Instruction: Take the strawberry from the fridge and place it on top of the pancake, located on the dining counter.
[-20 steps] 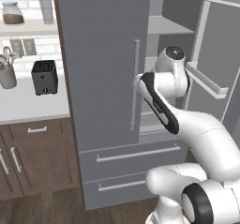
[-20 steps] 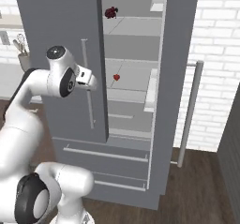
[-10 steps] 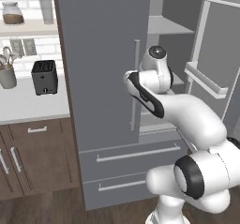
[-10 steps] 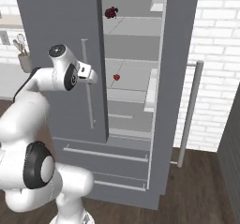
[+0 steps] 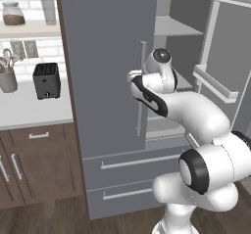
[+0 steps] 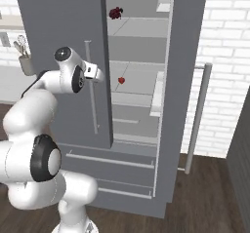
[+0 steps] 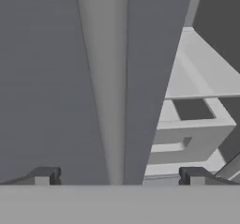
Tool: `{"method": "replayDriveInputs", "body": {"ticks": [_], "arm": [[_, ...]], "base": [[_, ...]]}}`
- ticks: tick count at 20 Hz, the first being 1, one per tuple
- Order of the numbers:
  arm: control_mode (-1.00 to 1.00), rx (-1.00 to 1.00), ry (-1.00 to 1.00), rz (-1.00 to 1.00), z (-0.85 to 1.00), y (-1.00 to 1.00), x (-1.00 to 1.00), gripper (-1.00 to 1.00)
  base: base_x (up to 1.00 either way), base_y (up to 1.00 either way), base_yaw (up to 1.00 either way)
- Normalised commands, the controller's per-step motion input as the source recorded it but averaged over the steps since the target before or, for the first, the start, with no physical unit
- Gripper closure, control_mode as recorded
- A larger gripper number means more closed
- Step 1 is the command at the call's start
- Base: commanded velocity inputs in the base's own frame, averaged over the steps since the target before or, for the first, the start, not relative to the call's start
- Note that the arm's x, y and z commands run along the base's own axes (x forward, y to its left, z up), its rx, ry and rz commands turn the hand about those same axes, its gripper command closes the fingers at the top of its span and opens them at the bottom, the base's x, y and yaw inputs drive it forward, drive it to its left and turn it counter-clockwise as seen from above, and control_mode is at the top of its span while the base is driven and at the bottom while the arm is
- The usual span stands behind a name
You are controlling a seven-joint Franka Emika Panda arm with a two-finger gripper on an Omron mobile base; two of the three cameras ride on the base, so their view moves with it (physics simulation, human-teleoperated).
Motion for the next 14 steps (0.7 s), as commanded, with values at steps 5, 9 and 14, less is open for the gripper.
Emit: {"method": "replayDriveInputs", "body": {"ticks": [5, 9, 14], "arm": [[-1.0, 0.0, -0.01, 0.0, 0.0, 0.0, 0.51, -1.0], [-1.0, 0.0, 0.0, 0.0, 0.0, 0.0, 0.48, -1.0], [-1.0, 0.0, -0.01, 0.0, 0.0, 0.03, 0.1, -1.0]], "base": [[0.0, 0.0, 0.0], [0.0, 0.0, 0.0], [0.0, 0.0, 0.0]]}}
